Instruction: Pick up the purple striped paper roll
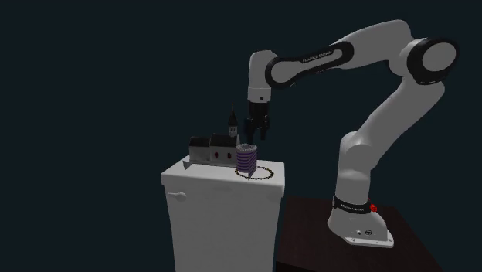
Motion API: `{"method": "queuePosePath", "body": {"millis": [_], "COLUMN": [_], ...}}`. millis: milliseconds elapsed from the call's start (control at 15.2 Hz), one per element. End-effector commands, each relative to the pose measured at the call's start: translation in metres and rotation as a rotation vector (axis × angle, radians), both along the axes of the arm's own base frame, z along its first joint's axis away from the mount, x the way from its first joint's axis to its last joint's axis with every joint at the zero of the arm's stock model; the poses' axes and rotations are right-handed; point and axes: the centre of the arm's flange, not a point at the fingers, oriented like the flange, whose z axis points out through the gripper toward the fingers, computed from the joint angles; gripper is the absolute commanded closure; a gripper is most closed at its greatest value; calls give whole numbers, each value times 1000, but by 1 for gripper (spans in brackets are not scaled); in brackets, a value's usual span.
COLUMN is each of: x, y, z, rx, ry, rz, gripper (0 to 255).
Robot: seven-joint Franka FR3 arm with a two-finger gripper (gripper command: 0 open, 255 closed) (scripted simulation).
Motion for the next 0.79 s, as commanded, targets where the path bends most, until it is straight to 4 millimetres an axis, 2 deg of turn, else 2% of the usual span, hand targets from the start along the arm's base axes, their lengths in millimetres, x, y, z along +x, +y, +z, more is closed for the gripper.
{"method": "queuePosePath", "body": {"millis": [0, 66, 528, 660, 726], "x": [19, 20, 20, 20, 21], "y": [12, 12, 12, 12, 16], "z": [-23, -23, -63, -63, -63], "rx": [-58, -59, -59, -59, -60], "ry": [-7, -8, -8, -8, -8], "rz": [-155, -159, -159, -159, -159], "gripper": [0, 0, 0, 0, 255]}}
